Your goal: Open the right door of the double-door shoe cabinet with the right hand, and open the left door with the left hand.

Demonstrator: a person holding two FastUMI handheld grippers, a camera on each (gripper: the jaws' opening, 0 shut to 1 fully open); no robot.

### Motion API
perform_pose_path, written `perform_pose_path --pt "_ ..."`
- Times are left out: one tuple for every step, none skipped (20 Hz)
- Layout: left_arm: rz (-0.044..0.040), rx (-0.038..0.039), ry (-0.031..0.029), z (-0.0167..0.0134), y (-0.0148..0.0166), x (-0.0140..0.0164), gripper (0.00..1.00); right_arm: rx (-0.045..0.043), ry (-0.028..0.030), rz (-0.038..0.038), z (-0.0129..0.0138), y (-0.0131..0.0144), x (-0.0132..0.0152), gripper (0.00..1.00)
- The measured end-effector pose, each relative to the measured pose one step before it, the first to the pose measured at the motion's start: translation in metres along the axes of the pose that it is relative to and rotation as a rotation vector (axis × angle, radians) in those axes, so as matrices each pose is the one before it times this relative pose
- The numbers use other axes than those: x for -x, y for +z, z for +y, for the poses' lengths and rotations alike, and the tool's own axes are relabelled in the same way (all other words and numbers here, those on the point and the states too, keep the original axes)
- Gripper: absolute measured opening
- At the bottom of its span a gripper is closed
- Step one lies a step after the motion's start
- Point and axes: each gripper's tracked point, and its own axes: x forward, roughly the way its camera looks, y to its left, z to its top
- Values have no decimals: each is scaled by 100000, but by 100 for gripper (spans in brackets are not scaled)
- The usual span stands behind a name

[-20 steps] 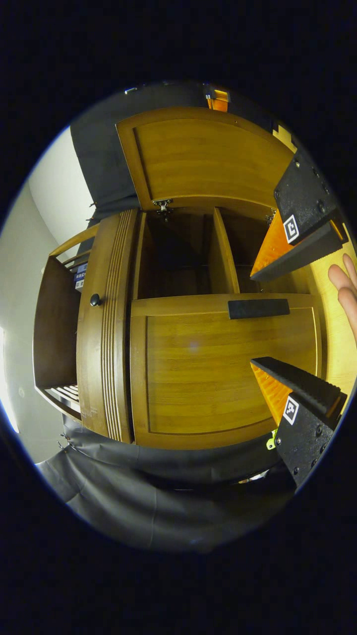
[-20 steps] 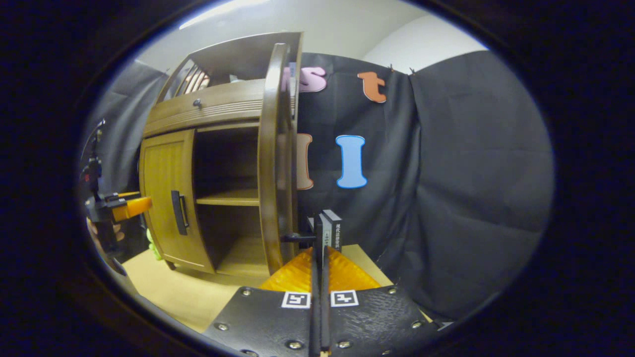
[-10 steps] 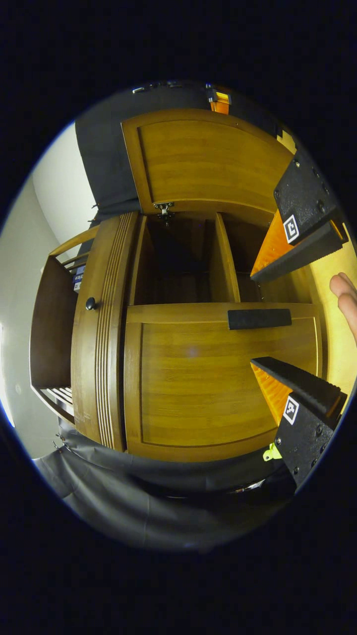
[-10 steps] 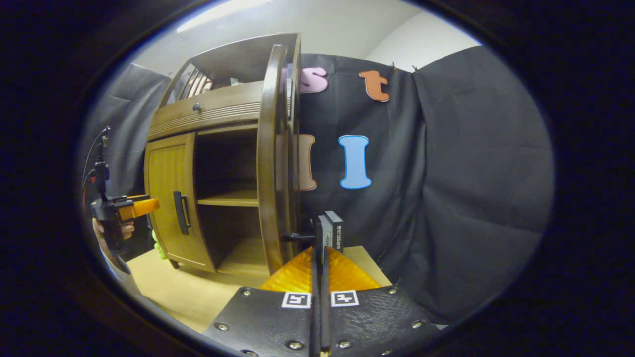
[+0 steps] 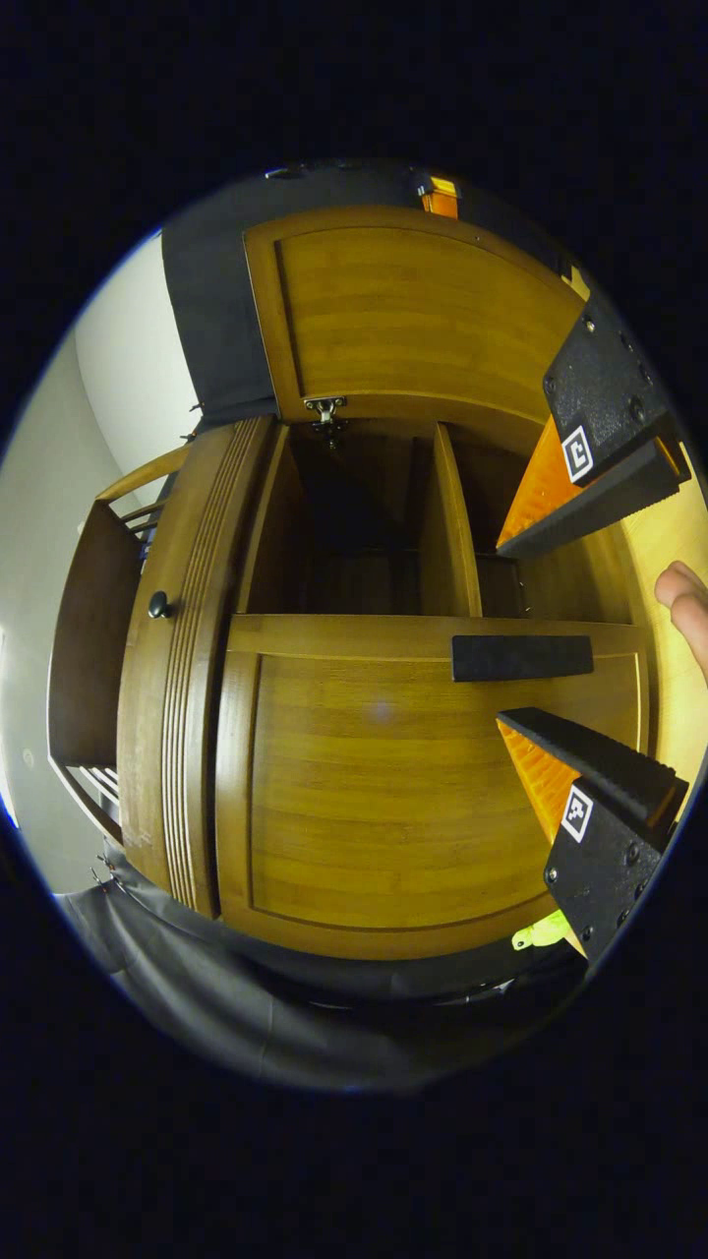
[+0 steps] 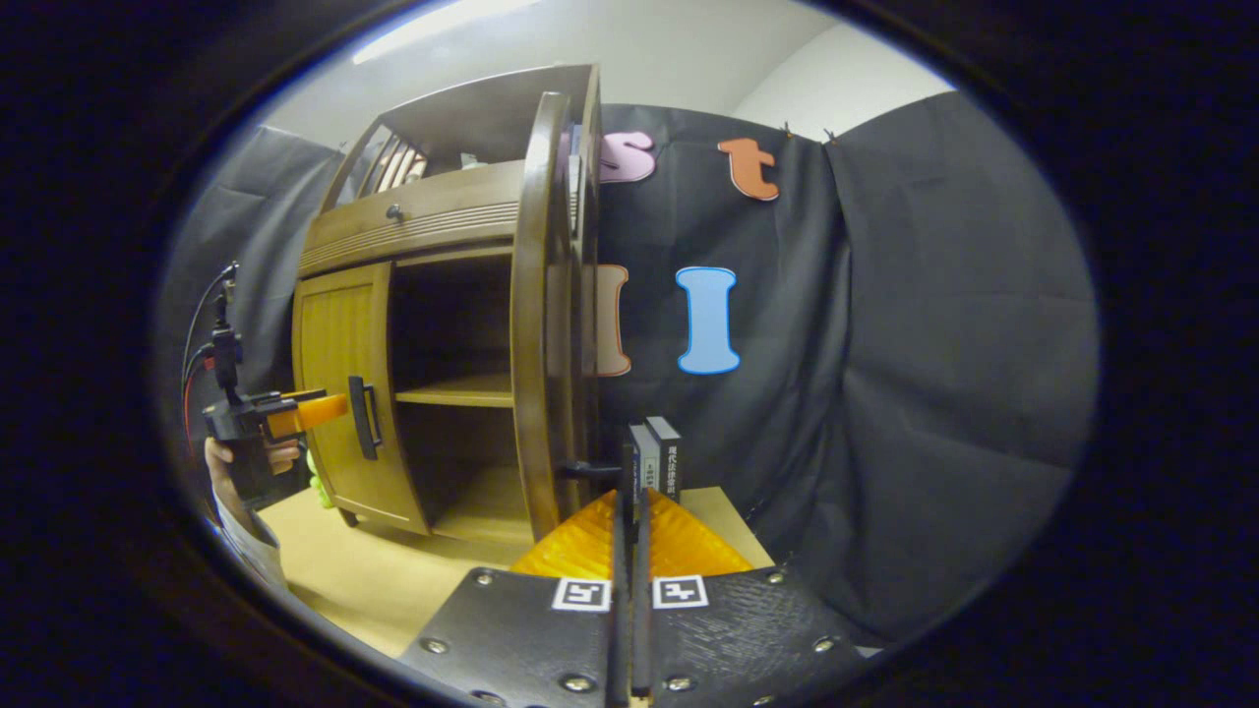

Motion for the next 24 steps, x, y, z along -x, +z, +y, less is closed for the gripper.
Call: perform_pose_path --pt "219 300 975 214 -345 -492 96 4713 -7090 -2477 -1706 868 575 12" --pt "795 293 600 137 -378 -612 96 3438 -7574 -2026 -1884 865 977 34" --pt "594 396 -7 13 -311 -573 95 822 -5297 -2584 -1275 802 894 35" --pt "500 513 82 61 -441 -480 95 -1152 -3146 -2789 -751 1045 857 52" --pt "265 303 96 28 -366 -445 89 -1033 -1820 -2061 -15 708 769 68" --pt "27 347 1735 321 -340 -291 89 -157 -1992 -1260 -225 620 1159 84" --pt "-360 569 2871 391 -189 -242 89 181 -699 -1429 7 112 370 100" --pt "-1327 142 792 230 55 -427 88 706 289 -676 526 306 1038 98" --pt "-198 -419 -1805 -365 -131 -483 79 1127 853 -394 753 78 1055 98" --pt "1694 -1680 -2466 -222 -426 -607 69 1145 969 -240 1038 -85 1146 100" --pt "1201 -2743 1994 509 -244 -327 60 222 1146 -417 1099 -137 1024 100" --pt "2838 -1756 1574 554 -386 -204 51 -397 1718 262 1256 -177 1058 100" --pt "-761 267 140 76 358 608 42 -1021 2395 -591 1586 -66 955 100" --pt "260 -1033 -723 -117 -37 -333 34 -1314 2405 118 1353 21 883 98" --pt "2794 -2179 -289 63 -448 49 32 -1783 1463 411 1124 -35 729 98" --pt "-1367 -257 14 12 -51 -6 31 -2038 522 -405 575 122 644 100" --pt "-605 607 -6 -54 72 66 32 -1672 27 -1141 462 360 603 100" --pt "-452 207 -290 44 108 332 31 -1114 -22 -1246 153 339 565 98" --pt "-1639 -85 -608 -98 544 171 31 -1265 -229 -1257 163 425 317 100" --pt "1257 -1080 -1254 7 -21 13 31 -1291 -271 -579 -123 223 320 100" --pt "743 -414 -1713 -61 -62 93 31 -1068 -559 4 -271 -105 395 100" --pt "266 497 -1962 -218 123 110 31 -875 -1009 288 -551 -51 421 99" --pt "1046 863 -2079 -169 72 115 31 -710 -1135 265 -434 -128 519 98" --pt "126 946 -2041 -61 290 302 31 -533 -879 -53 -455 7 456 99"
